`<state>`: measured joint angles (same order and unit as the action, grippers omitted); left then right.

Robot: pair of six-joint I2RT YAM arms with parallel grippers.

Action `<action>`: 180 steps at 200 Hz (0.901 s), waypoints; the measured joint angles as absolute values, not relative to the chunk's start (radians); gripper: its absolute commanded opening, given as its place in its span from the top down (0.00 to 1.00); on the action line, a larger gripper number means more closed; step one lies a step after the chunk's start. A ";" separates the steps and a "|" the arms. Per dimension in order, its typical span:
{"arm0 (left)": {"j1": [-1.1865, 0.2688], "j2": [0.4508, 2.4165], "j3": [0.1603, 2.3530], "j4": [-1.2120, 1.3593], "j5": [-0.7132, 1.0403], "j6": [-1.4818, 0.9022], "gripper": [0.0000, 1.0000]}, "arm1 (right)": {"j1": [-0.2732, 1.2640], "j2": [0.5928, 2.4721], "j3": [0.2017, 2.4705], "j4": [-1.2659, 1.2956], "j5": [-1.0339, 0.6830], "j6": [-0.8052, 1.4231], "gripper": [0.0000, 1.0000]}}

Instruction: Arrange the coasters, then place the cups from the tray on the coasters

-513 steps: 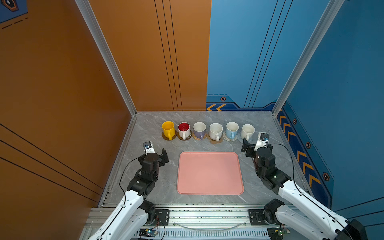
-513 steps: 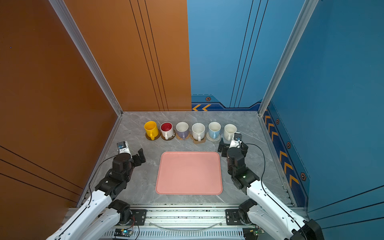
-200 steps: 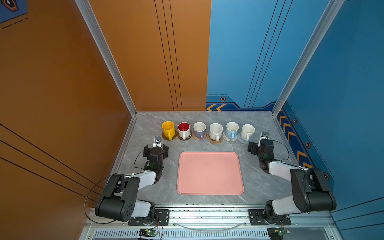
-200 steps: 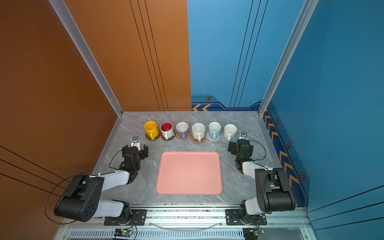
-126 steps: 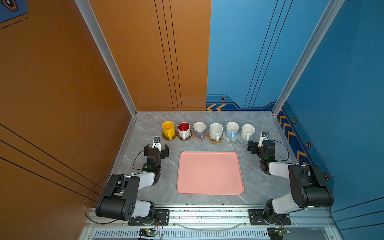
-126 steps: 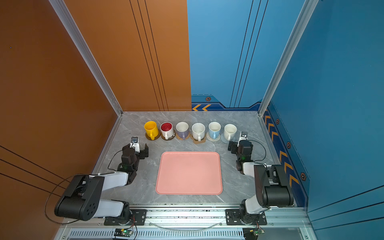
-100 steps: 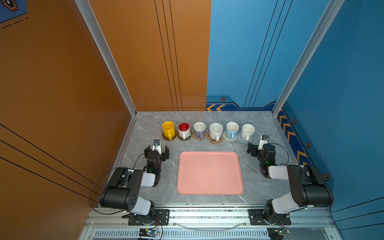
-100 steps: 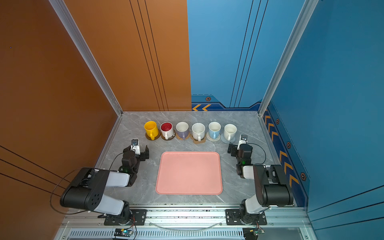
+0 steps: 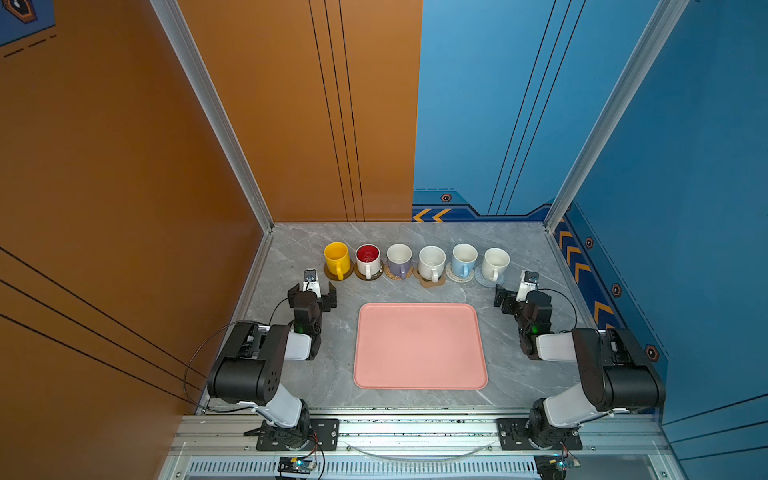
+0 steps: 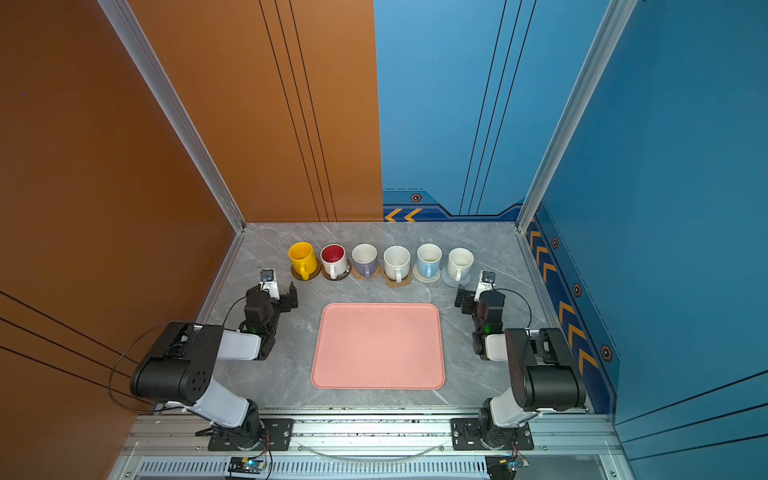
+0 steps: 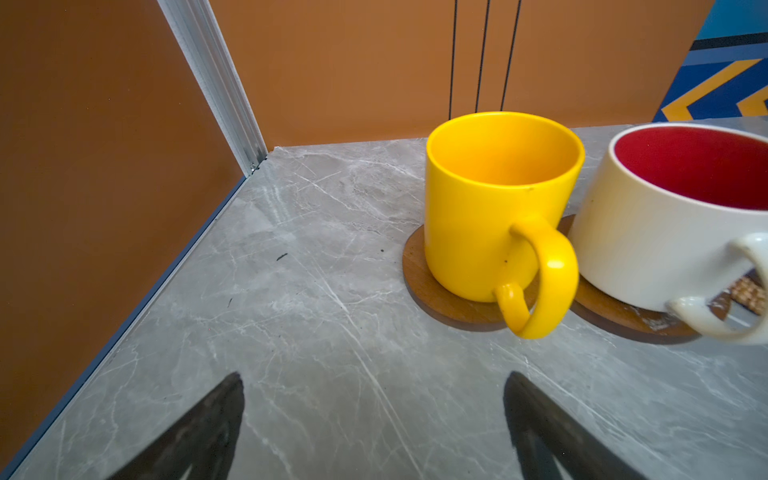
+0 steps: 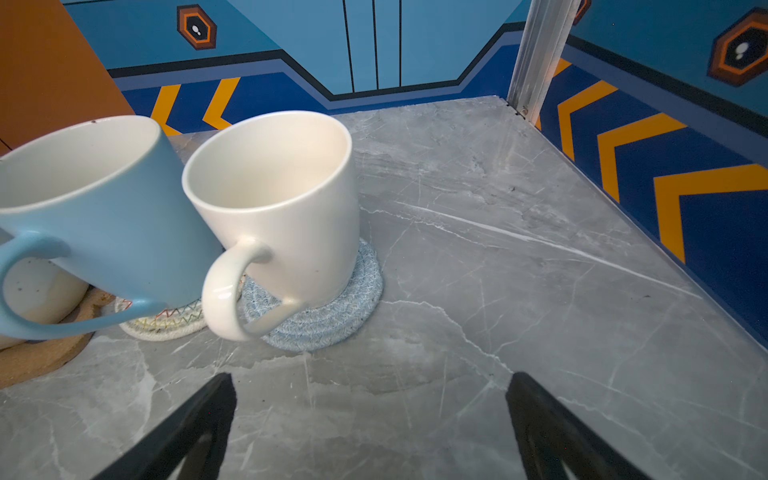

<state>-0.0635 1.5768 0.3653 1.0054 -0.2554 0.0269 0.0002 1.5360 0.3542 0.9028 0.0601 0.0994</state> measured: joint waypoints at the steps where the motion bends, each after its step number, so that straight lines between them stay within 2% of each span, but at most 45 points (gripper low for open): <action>1: -0.063 1.577 0.365 1.004 -0.255 0.027 0.02 | 0.001 1.536 0.354 0.903 0.060 0.099 0.00; 180: -0.060 1.577 0.365 0.949 -0.256 0.010 0.02 | 0.013 1.536 0.354 0.902 0.091 0.081 0.00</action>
<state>-0.0597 1.5768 0.3653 0.9489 -0.2562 0.0101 0.0132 1.5360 0.3542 0.9024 0.0906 0.0811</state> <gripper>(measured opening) 0.978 0.999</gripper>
